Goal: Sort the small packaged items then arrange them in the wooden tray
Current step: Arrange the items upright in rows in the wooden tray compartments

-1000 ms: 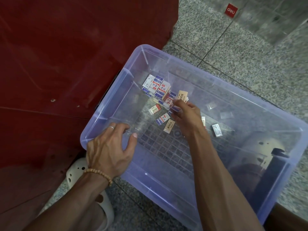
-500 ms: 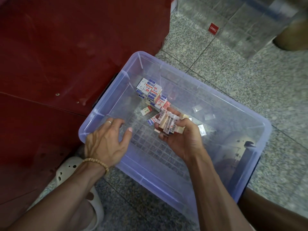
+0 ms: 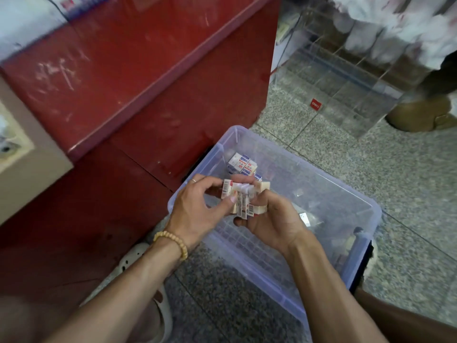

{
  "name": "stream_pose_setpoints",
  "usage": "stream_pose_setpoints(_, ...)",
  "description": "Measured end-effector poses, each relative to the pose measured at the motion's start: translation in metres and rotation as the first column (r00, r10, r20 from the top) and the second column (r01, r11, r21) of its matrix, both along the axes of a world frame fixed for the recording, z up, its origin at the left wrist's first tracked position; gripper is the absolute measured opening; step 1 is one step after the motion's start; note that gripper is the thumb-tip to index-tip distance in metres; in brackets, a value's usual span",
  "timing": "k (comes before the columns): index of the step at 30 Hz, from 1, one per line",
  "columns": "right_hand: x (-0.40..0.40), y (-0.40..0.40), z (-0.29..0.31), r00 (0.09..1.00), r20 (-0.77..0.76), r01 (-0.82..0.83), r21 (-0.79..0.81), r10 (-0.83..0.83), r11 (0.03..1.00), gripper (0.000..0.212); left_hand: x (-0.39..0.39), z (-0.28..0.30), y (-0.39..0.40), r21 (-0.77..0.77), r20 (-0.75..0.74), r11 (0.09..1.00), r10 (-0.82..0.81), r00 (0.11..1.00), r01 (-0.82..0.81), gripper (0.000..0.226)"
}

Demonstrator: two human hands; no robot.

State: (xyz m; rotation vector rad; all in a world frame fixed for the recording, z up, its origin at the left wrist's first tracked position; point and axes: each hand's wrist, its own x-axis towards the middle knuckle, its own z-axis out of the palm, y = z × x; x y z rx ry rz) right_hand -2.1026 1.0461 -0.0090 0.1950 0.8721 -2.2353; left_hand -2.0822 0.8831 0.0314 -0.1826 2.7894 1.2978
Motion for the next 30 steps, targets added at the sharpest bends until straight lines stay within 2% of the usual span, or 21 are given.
stream_pose_setpoints(2, 0.001, -0.009, 0.024, 1.000, -0.030, -0.008, -0.013, 0.008, 1.000, 0.056, 0.003, 0.019, -0.008, 0.060, -0.025, 0.995, 0.083, 0.996, -0.082, 0.014)
stream_pose_setpoints(6, 0.008, -0.027, 0.067, 0.996, -0.081, 0.037, 0.017, -0.036, 0.999, 0.052, 0.014, 0.055, -0.027, 0.271, 0.011, 0.937, 0.228, 0.974, -0.222, 0.016)
stream_pose_setpoints(9, 0.017, -0.042, 0.093, 0.994, -0.079, 0.076, 0.020, -0.074, 0.997, 0.050, 0.026, 0.081, -0.039, 0.356, -0.001, 0.904, 0.253, 0.967, -0.236, 0.023)
stream_pose_setpoints(12, 0.027, -0.059, 0.118, 0.992, -0.091, 0.092, 0.022, -0.089, 0.996, 0.052, 0.039, 0.102, -0.054, 0.395, -0.009, 0.886, 0.267, 0.964, -0.242, 0.017)
stream_pose_setpoints(16, 0.039, -0.089, 0.153, 0.990, -0.123, 0.088, 0.129, -0.072, 0.988, 0.028, 0.057, 0.129, -0.082, 0.383, -0.023, 0.878, 0.322, 0.946, -0.289, 0.014)
stream_pose_setpoints(20, 0.045, -0.120, 0.185, 0.981, -0.192, 0.076, 0.179, -0.041, 0.981, 0.043, 0.072, 0.159, -0.115, 0.408, -0.056, 0.844, 0.403, 0.914, -0.348, 0.022)
stream_pose_setpoints(24, 0.044, -0.145, 0.211, 0.983, -0.179, 0.060, 0.102, -0.041, 0.993, 0.027, 0.076, 0.185, -0.155, 0.475, -0.083, 0.790, 0.479, 0.874, -0.388, 0.022)
stream_pose_setpoints(28, 0.038, -0.167, 0.225, 0.984, -0.176, 0.014, 0.081, 0.000, 0.997, 0.030, 0.068, 0.208, -0.197, 0.389, -0.126, 0.808, 0.523, 0.843, -0.443, 0.020)
stream_pose_setpoints(30, 0.034, -0.178, 0.229, 0.986, -0.165, 0.024, 0.092, -0.009, 0.996, 0.026, 0.059, 0.215, -0.216, 0.287, -0.156, 0.838, 0.519, 0.840, -0.464, 0.019)
